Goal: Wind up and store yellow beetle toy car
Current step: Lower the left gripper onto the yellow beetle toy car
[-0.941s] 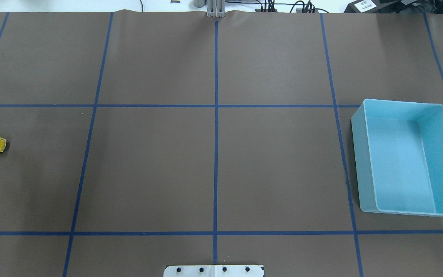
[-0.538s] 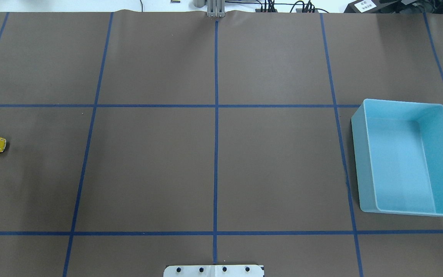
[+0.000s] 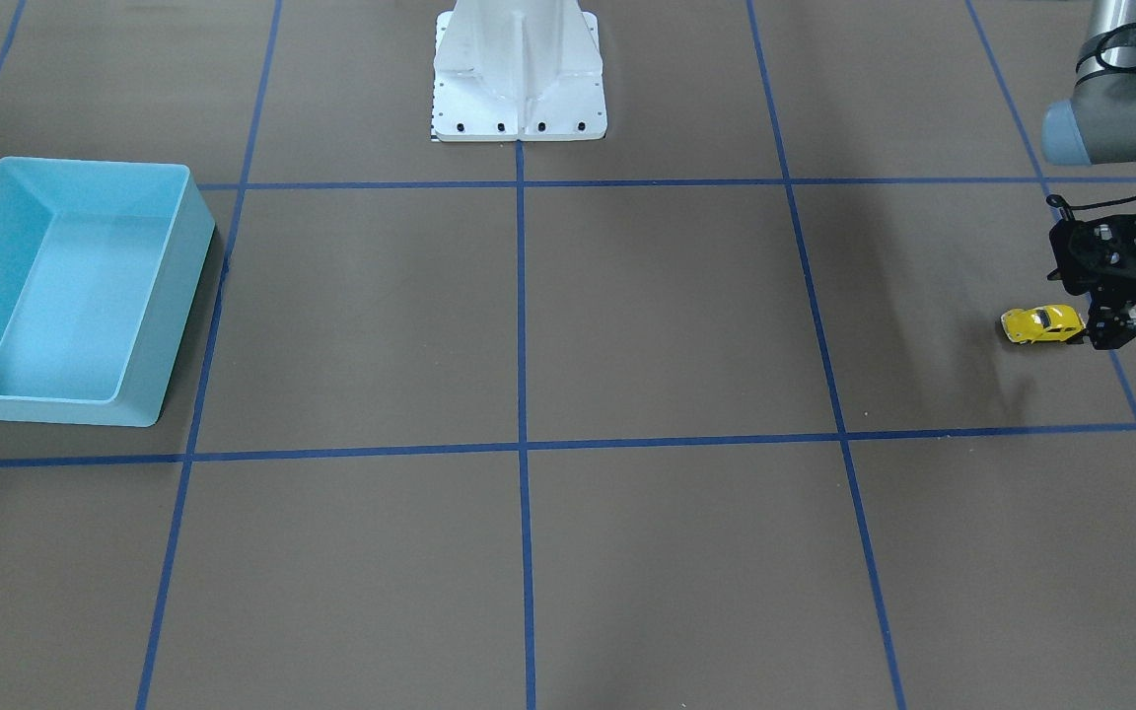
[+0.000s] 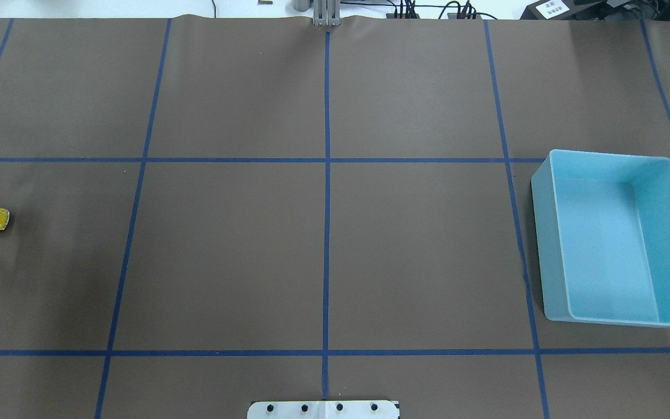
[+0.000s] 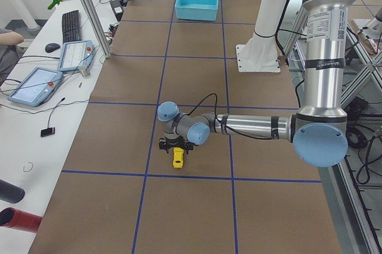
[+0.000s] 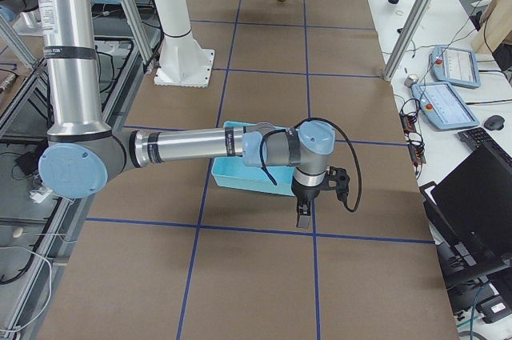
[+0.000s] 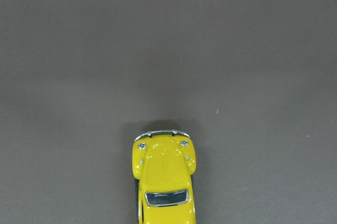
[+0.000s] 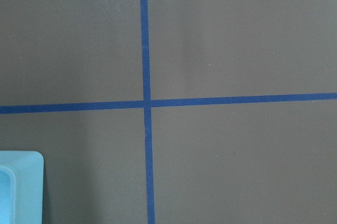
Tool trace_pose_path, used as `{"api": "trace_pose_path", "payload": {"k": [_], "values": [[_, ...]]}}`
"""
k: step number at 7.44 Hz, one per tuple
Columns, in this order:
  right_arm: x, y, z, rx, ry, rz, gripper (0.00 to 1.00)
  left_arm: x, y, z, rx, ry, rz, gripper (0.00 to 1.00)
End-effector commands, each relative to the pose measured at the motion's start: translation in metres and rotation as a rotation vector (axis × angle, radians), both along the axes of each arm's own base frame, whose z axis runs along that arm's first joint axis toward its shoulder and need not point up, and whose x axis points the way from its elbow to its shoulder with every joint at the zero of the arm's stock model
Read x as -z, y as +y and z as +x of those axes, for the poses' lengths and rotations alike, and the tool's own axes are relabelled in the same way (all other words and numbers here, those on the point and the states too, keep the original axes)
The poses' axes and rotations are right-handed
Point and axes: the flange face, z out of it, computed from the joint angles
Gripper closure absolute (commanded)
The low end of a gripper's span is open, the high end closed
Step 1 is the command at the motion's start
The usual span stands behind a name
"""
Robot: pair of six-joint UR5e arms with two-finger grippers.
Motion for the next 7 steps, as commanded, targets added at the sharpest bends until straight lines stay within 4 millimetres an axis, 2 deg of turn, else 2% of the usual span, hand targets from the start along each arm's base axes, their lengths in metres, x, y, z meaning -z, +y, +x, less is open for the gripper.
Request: {"api": "trace_pose_path", "payload": {"k": [1,3,5,7], "values": [[-0.009,0.0,0.0,0.001,0.001,-0.017,0.0,0.004,-0.005,0.003,0.002,0.007,0.015,0.0],[-0.005,-0.002,0.0,0.004,0.004,-0.002,0.0,0.006,-0.004,0.018,-0.024,0.009,0.014,0.0],[-0.013,0.005,0.0,0.006,-0.006,0.04,0.0,-0.006,-0.004,0.02,-0.028,-0.001,-0.006,0.0],[-0.015,0.006,-0.001,0.014,-0.007,0.045,0.0,-0.01,-0.003,0.019,-0.027,-0.006,-0.012,0.0]]}}
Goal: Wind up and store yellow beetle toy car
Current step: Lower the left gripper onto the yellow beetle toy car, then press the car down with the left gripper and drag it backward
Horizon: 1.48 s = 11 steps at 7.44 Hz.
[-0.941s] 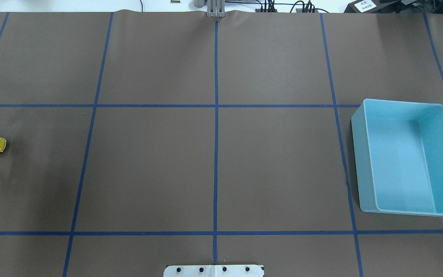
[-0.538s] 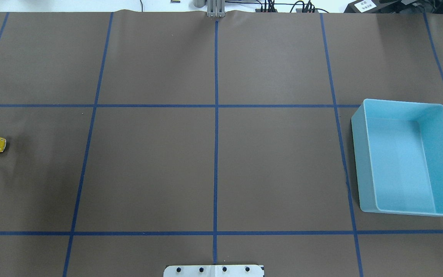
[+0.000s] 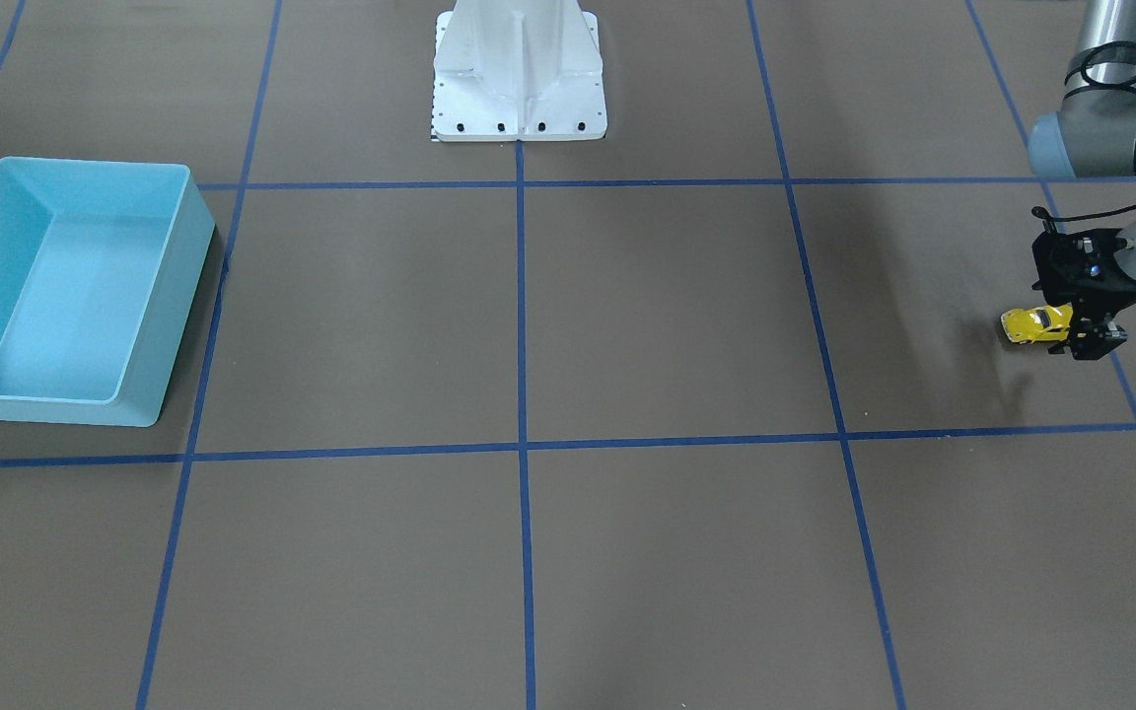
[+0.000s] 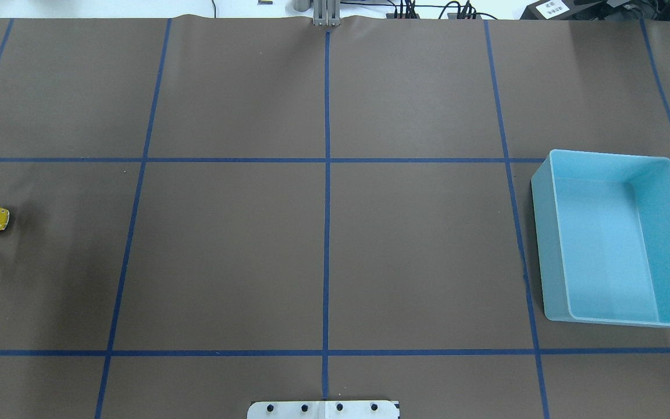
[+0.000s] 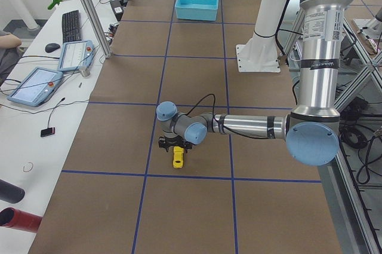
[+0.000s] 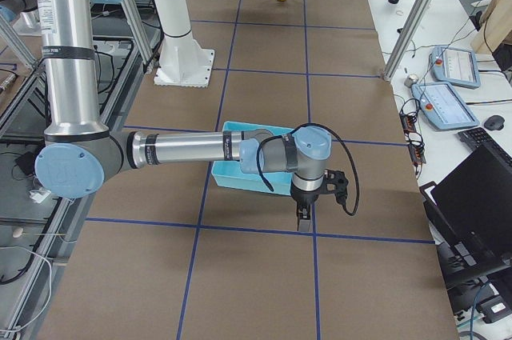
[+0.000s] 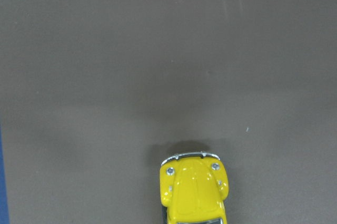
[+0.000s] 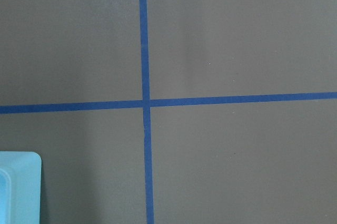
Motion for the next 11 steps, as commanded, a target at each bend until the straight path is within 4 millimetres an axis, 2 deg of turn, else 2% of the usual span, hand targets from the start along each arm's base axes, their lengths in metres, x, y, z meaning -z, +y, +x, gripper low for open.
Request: {"api": "trace_pose_path", "payload": {"k": [1,2,4,6,7,8,9,10,11], "values": [[-0.01,0.0,0.0,-0.005,0.004,-0.019,0.0,-0.005,-0.003,0.002,-0.001,-0.004,-0.008,0.0],[-0.014,-0.001,-0.001,-0.004,-0.001,-0.027,0.0,-0.001,-0.01,0.006,0.0,-0.003,0.0,0.0],[-0.012,-0.004,-0.012,0.011,-0.071,-0.038,0.0,-0.008,-0.011,0.006,-0.001,-0.007,-0.014,0.0],[-0.015,-0.004,-0.012,0.012,-0.07,-0.044,0.0,-0.013,-0.01,0.006,-0.003,-0.011,-0.021,0.0],[-0.016,-0.004,-0.012,0.014,-0.072,-0.044,0.0,-0.012,-0.01,0.007,-0.008,-0.009,-0.016,0.07],[-0.014,-0.004,-0.013,0.013,-0.078,-0.043,0.0,-0.009,-0.01,0.007,-0.012,0.004,0.008,0.27],[-0.009,-0.005,-0.014,0.015,-0.095,-0.036,0.0,-0.007,-0.011,0.007,-0.011,0.014,0.026,0.38],[-0.012,-0.005,-0.014,0.015,-0.095,-0.041,0.0,-0.006,-0.01,0.007,-0.011,0.02,0.037,0.57],[-0.012,-0.004,-0.014,0.016,-0.095,-0.041,0.0,-0.009,-0.008,0.005,-0.01,0.018,0.03,0.9]]}}
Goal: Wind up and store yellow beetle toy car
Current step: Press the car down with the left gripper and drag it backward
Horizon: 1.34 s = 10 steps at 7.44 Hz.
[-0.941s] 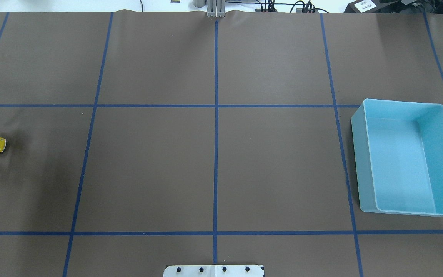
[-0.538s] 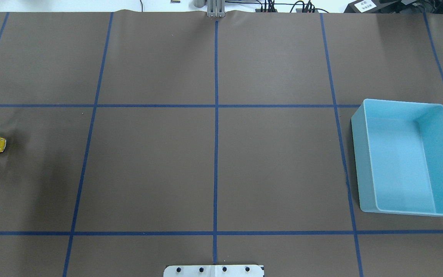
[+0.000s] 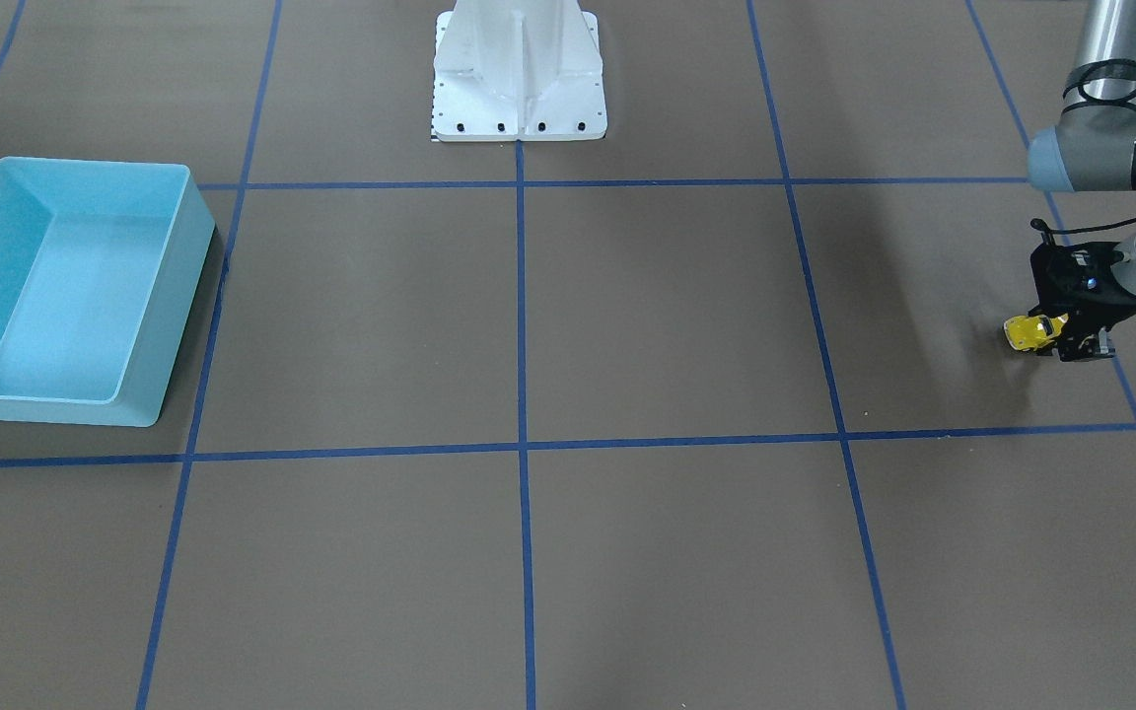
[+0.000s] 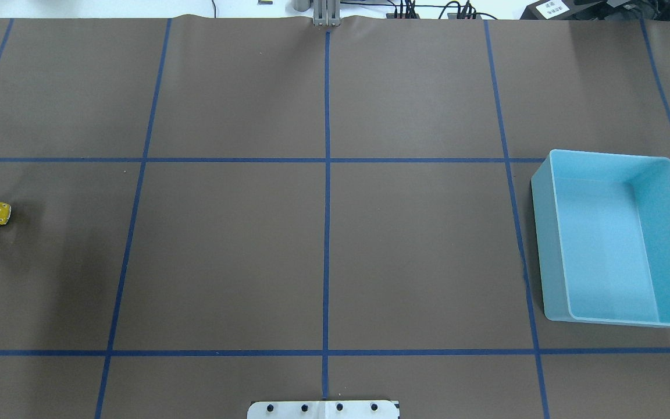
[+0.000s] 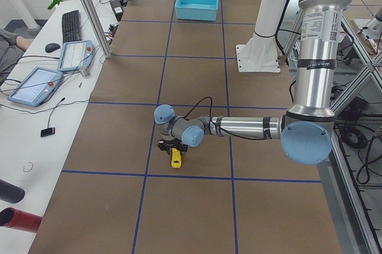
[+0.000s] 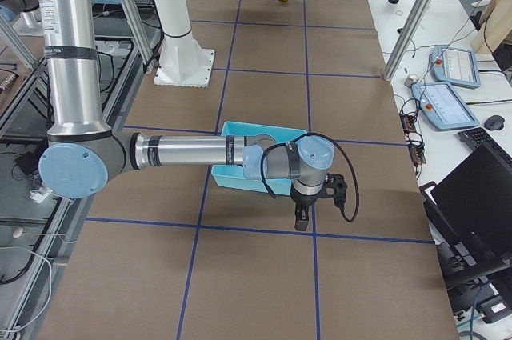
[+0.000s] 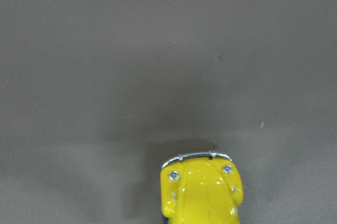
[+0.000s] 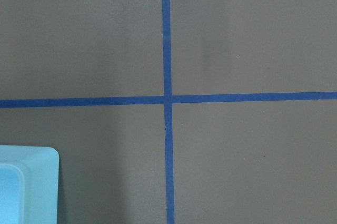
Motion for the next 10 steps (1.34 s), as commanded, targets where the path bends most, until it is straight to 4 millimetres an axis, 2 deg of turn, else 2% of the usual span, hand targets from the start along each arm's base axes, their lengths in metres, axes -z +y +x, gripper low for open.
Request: {"api": "trace_pose_path", "payload": {"k": [1,2,4,7,10], "values": [[-0.002,0.0,0.0,0.003,0.001,0.001,0.0,-0.001,0.003,-0.002,-0.001,0.004,0.003,1.0],[-0.001,0.0,0.0,0.002,-0.001,0.0,0.0,0.005,0.005,-0.001,-0.011,0.035,-0.003,1.0],[-0.002,0.0,0.0,0.002,-0.001,-0.001,0.0,0.004,0.014,-0.003,-0.025,0.089,-0.008,1.0],[-0.002,0.0,0.0,0.002,-0.001,-0.003,0.0,-0.001,0.021,-0.006,-0.037,0.124,0.004,1.0],[-0.003,0.0,0.0,0.003,-0.001,-0.003,0.0,-0.015,0.025,-0.014,-0.038,0.166,-0.011,1.0]]}}
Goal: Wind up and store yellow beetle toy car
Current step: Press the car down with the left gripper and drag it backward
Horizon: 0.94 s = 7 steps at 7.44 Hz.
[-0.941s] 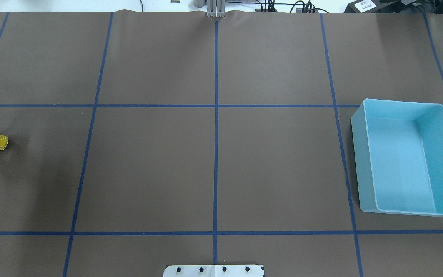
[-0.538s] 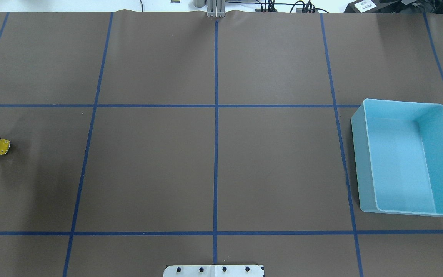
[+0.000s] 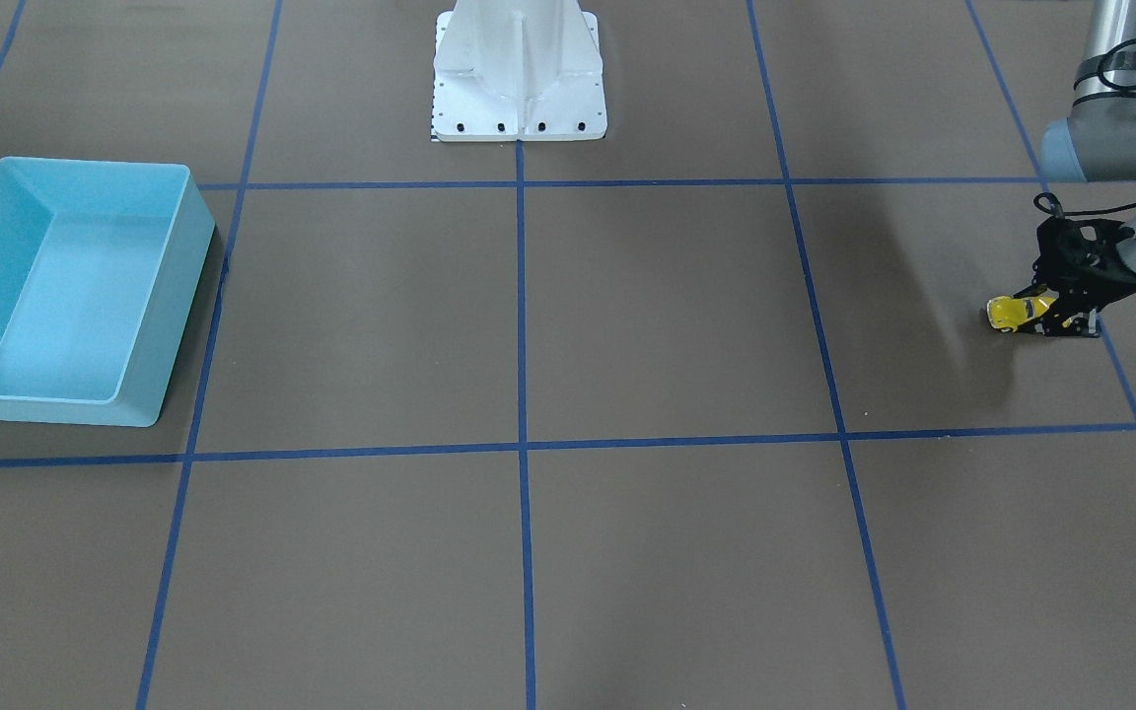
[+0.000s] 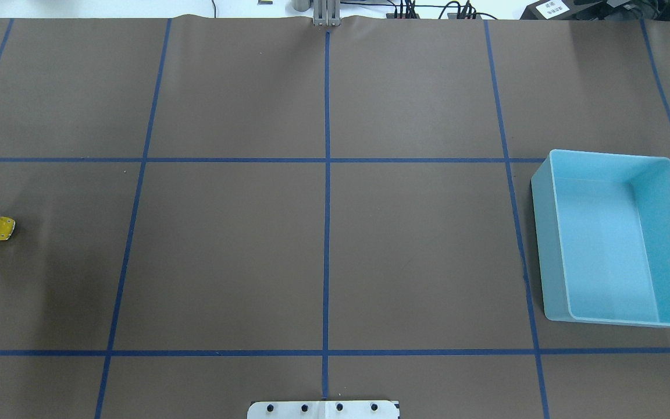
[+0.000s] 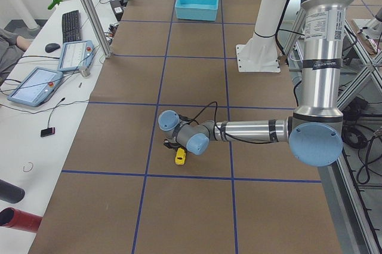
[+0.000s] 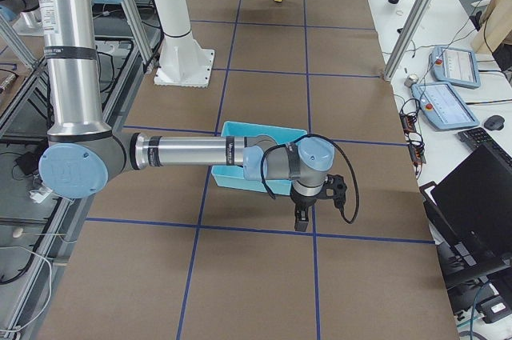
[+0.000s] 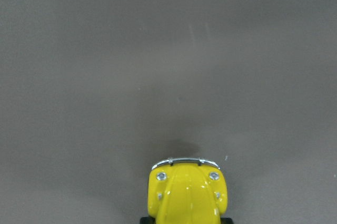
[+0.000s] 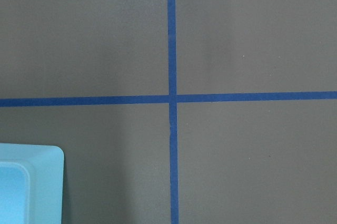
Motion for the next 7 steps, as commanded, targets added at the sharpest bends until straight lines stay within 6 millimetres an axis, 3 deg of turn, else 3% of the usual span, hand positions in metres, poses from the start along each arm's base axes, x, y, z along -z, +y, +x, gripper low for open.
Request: {"api": "trace_pose_path", "payload": {"k": [1,7], "values": [[-0.001,0.0,0.0,0.0,0.0,-0.001,0.0,-0.006,0.0,-0.008,0.008,0.023,-0.004,1.0],[0.0,0.001,0.0,0.0,0.0,0.001,0.0,-0.034,0.001,-0.033,0.045,0.045,0.005,1.0]]}}
